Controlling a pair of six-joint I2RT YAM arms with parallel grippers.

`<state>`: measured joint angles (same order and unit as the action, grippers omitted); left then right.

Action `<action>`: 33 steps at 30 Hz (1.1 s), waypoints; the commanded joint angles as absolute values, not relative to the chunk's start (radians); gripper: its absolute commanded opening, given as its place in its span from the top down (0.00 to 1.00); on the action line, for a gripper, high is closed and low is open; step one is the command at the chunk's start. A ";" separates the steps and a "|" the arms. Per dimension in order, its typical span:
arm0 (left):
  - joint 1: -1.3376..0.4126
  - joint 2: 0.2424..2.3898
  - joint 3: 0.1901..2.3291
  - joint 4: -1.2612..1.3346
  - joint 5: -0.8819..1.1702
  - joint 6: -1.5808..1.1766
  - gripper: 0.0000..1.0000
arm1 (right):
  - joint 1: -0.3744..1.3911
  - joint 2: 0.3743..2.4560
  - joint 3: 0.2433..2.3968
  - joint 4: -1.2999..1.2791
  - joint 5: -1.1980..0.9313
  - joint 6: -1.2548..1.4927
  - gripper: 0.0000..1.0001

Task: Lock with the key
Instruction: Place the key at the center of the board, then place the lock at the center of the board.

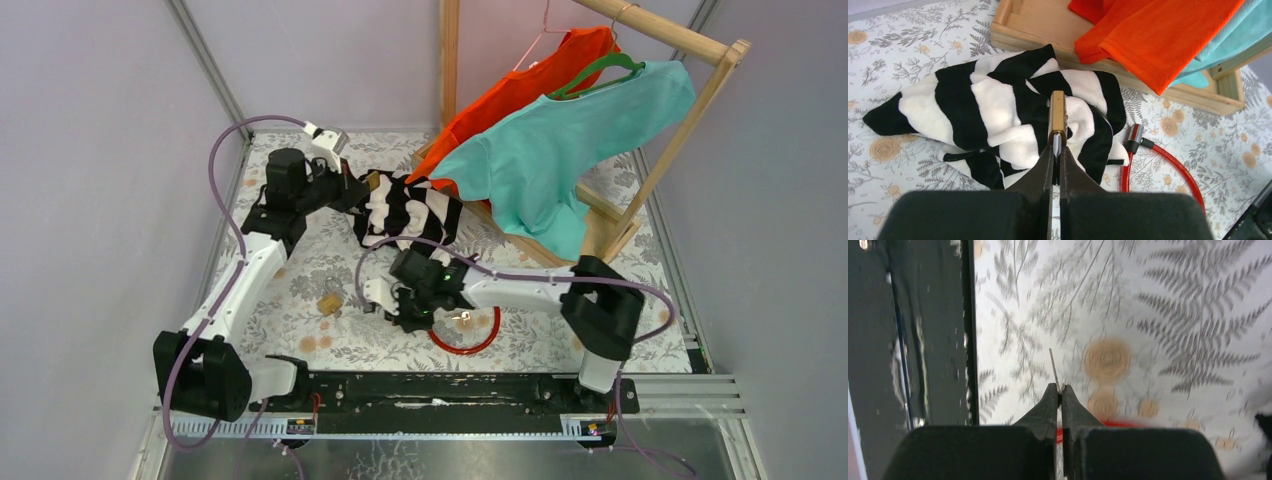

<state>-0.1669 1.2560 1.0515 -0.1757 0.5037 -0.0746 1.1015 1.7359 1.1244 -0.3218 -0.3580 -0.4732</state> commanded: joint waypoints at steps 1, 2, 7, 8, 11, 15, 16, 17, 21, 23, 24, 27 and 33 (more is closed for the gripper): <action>-0.131 1.201 1.031 -0.101 0.488 -0.174 1.00 | 1.115 1.843 1.286 -0.287 -0.334 -0.362 1.00; -0.127 1.198 1.027 -0.103 0.497 -0.175 1.00 | 1.114 1.864 1.301 -0.291 -0.327 -0.353 0.98; -0.124 1.188 1.015 -0.151 0.530 -0.123 1.00 | 1.113 1.904 1.325 -0.319 -0.273 -0.354 0.69; -0.123 1.185 1.009 -0.169 0.537 -0.103 1.00 | 1.112 1.890 1.307 -0.312 -0.267 -0.361 0.59; -0.123 1.176 0.985 -0.220 0.581 -0.012 1.00 | 1.104 1.822 1.245 -0.302 -0.244 -0.403 0.38; -0.123 1.174 0.950 -0.341 0.714 0.165 1.00 | 1.047 1.685 1.156 -0.306 -0.246 -0.488 0.24; -0.123 1.177 0.945 -0.390 0.751 0.227 1.00 | 1.020 1.636 1.129 -0.304 -0.255 -0.505 0.23; -0.123 1.184 0.941 -0.440 0.791 0.293 1.00 | 0.987 1.588 1.102 -0.303 -0.268 -0.518 0.23; -0.135 1.242 0.927 -0.632 0.877 0.497 1.00 | 0.850 1.424 1.022 -0.327 -0.316 -0.550 0.20; -0.159 1.284 0.918 -0.663 0.876 0.526 1.00 | 0.809 1.363 0.992 -0.342 -0.284 -0.559 0.19; -0.177 1.306 0.914 -0.667 0.871 0.530 1.00 | 0.793 1.334 0.976 -0.345 -0.269 -0.561 0.19; -0.258 1.400 0.918 -0.667 0.815 0.517 0.98 | 0.748 1.263 0.911 -0.328 -0.268 -0.553 0.17; -0.325 1.586 0.972 -0.684 0.844 0.450 0.98 | 0.656 1.223 0.883 -0.334 -0.374 -0.551 0.12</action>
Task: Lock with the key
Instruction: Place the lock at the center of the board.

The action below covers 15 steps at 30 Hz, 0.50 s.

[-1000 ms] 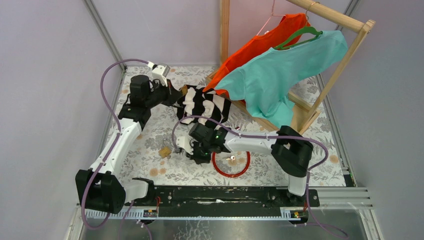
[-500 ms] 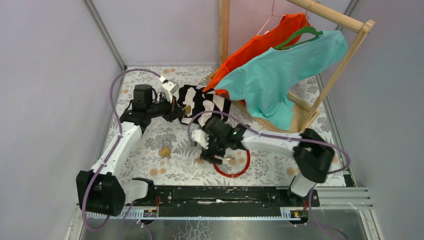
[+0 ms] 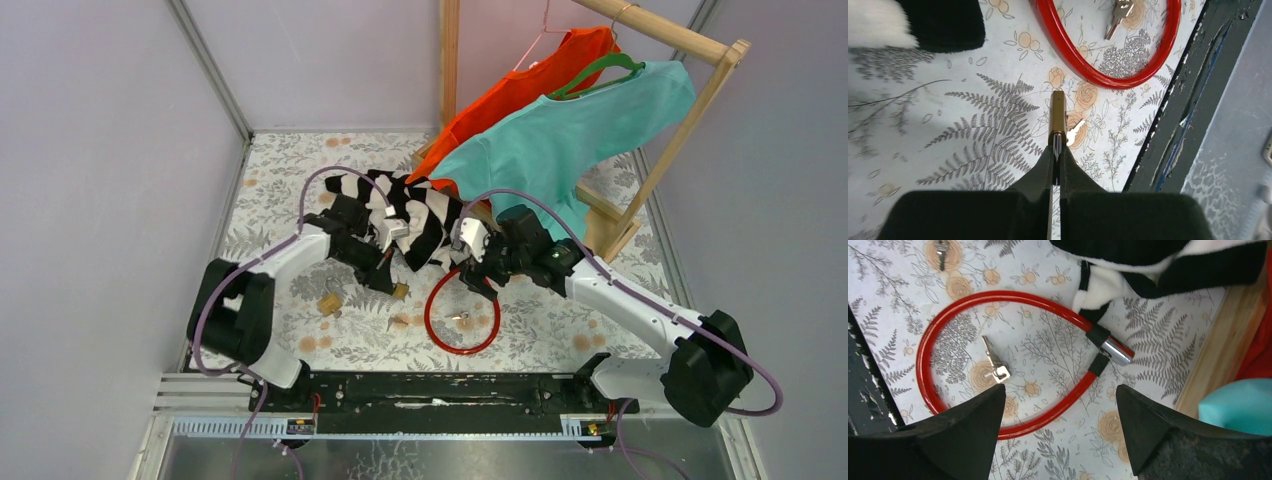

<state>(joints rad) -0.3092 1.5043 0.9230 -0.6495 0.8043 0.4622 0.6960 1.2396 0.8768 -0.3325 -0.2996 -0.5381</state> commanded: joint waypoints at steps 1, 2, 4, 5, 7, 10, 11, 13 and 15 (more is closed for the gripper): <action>-0.326 1.611 0.978 -0.684 0.850 0.446 0.98 | 0.654 1.227 0.886 -0.345 -0.391 -0.557 0.11; -0.327 1.633 0.983 -0.684 0.856 0.446 0.98 | 0.653 1.231 0.888 -0.355 -0.410 -0.564 0.10; -0.326 1.667 0.994 -0.684 0.868 0.449 0.98 | 0.651 1.242 0.893 -0.377 -0.441 -0.577 0.09; -0.324 1.679 0.999 -0.684 0.875 0.451 0.98 | 0.649 1.248 0.895 -0.385 -0.451 -0.580 0.09; -0.325 1.696 1.008 -0.682 0.878 0.453 0.96 | 0.643 1.257 0.901 -0.398 -0.468 -0.582 0.09; -0.323 1.728 1.021 -0.663 0.863 0.445 0.93 | 0.632 1.260 0.900 -0.401 -0.471 -0.583 0.09; -0.322 1.747 1.028 -0.656 0.854 0.435 0.93 | 0.629 1.260 0.902 -0.403 -0.470 -0.584 0.09; -0.317 1.785 1.044 -0.653 0.836 0.421 0.92 | 0.621 1.260 0.905 -0.409 -0.471 -0.587 0.10; -0.305 1.807 1.053 -0.648 0.825 0.409 0.87 | 0.609 1.253 0.902 -0.407 -0.479 -0.585 0.10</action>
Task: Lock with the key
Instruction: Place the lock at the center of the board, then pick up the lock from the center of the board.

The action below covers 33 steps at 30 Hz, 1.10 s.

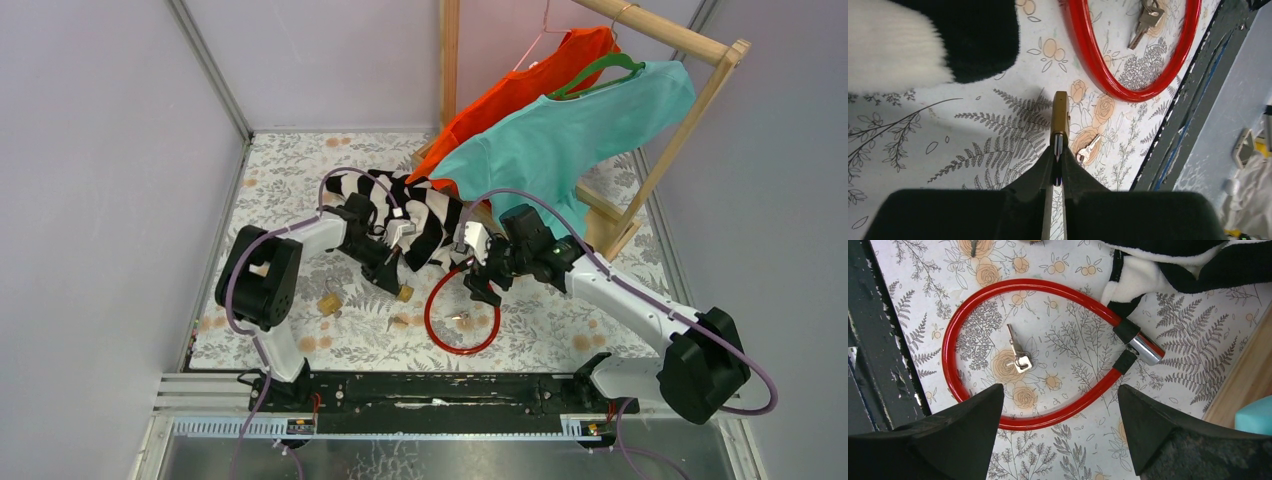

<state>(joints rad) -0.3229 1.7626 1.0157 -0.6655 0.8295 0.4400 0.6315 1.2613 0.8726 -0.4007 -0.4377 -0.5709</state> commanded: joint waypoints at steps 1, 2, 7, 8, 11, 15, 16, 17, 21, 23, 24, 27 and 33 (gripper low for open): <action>-0.297 1.815 1.058 -0.647 0.812 0.403 0.83 | 0.603 1.249 0.900 -0.403 -0.481 -0.584 0.10; -0.288 1.818 1.060 -0.647 0.800 0.400 0.79 | 0.598 1.247 0.898 -0.399 -0.481 -0.582 0.10; -0.232 1.776 1.051 -0.629 0.757 0.373 0.50 | 0.579 1.239 0.897 -0.389 -0.475 -0.571 0.11; -0.221 1.757 1.047 -0.625 0.746 0.368 0.41 | 0.576 1.235 0.895 -0.386 -0.473 -0.570 0.11; -0.188 1.688 1.045 -0.622 0.699 0.361 0.22 | 0.569 1.216 0.889 -0.369 -0.464 -0.562 0.11; -0.169 1.566 1.027 -0.639 0.578 0.410 0.09 | 0.555 1.198 0.884 -0.341 -0.447 -0.527 0.08; -0.169 1.538 1.017 -0.655 0.539 0.439 0.08 | 0.552 1.197 0.885 -0.339 -0.446 -0.521 0.08; -0.169 1.503 1.008 -0.674 0.498 0.473 0.08 | 0.551 1.197 0.885 -0.339 -0.446 -0.518 0.08; -0.168 1.414 0.927 -0.745 0.333 0.558 0.07 | 0.551 1.197 0.887 -0.343 -0.450 -0.523 0.08; -0.167 1.371 0.871 -0.763 0.266 0.591 0.07 | 0.551 1.197 0.883 -0.344 -0.451 -0.531 0.08; -0.168 1.347 0.840 -0.764 0.238 0.603 0.07 | 0.551 1.198 0.882 -0.344 -0.451 -0.535 0.08; -0.168 1.299 0.769 -0.759 0.164 0.623 0.08 | 0.551 1.205 0.881 -0.347 -0.456 -0.539 0.08; -0.167 1.294 0.729 -0.767 0.119 0.655 0.16 | 0.551 1.223 0.891 -0.369 -0.477 -0.545 0.09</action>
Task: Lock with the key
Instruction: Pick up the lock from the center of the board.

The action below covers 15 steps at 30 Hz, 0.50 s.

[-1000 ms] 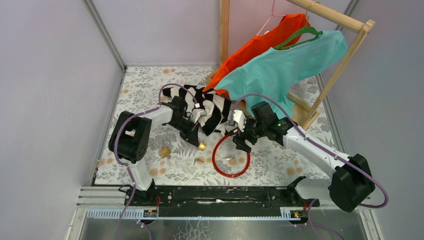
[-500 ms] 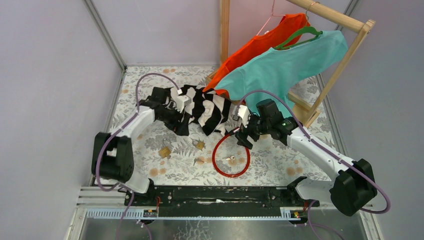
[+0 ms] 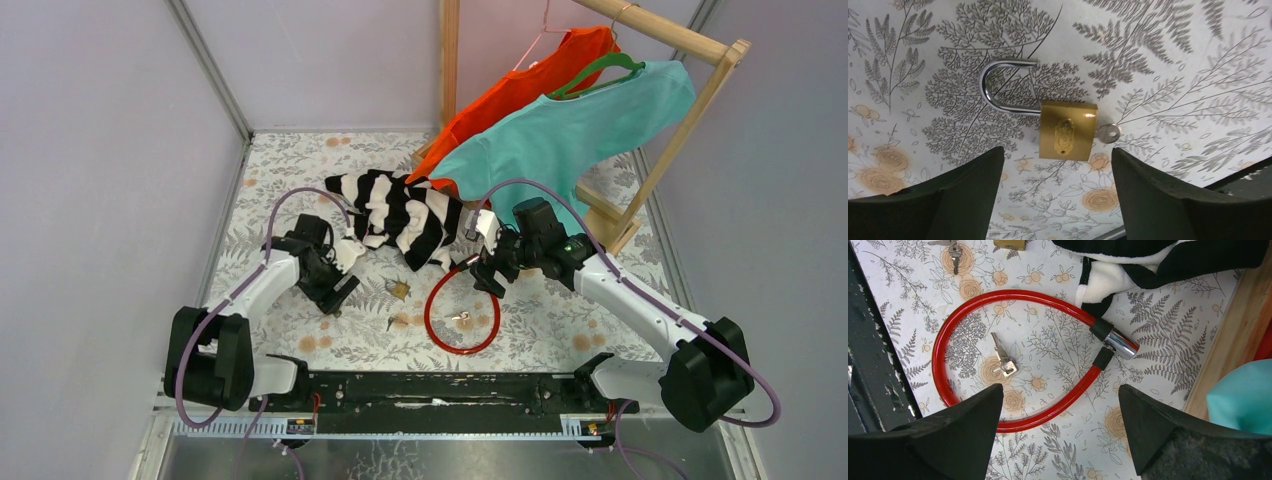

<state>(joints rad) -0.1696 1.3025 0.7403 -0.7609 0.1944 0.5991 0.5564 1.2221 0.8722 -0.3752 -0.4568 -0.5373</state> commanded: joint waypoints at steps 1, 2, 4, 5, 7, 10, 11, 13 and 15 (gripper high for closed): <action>-0.167 1.301 0.727 -0.769 0.119 0.660 0.17 | 0.551 1.221 0.891 -0.370 -0.478 -0.544 0.09; -0.168 1.309 0.726 -0.767 0.118 0.663 0.17 | 0.551 1.219 0.889 -0.369 -0.477 -0.546 0.09; -0.168 1.324 0.718 -0.753 0.122 0.665 0.19 | 0.551 1.217 0.887 -0.367 -0.476 -0.547 0.09; -0.169 1.331 0.713 -0.743 0.127 0.668 0.20 | 0.551 1.217 0.887 -0.367 -0.476 -0.547 0.09; -0.168 1.342 0.705 -0.721 0.130 0.674 0.23 | 0.551 1.223 0.887 -0.369 -0.478 -0.548 0.09; -0.169 1.352 0.701 -0.718 0.145 0.686 0.27 | 0.551 1.231 0.891 -0.379 -0.482 -0.550 0.09; -0.169 1.353 0.699 -0.718 0.148 0.690 0.28 | 0.552 1.232 0.891 -0.379 -0.483 -0.551 0.09; -0.169 1.359 0.692 -0.708 0.157 0.698 0.30 | 0.551 1.233 0.891 -0.379 -0.485 -0.553 0.09; -0.169 1.366 0.685 -0.695 0.169 0.696 0.33 | 0.551 1.235 0.890 -0.381 -0.483 -0.555 0.09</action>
<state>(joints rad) -0.1696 1.3548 0.6991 -0.7464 0.1497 0.6685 0.5560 1.2312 0.8722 -0.3763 -0.4583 -0.5392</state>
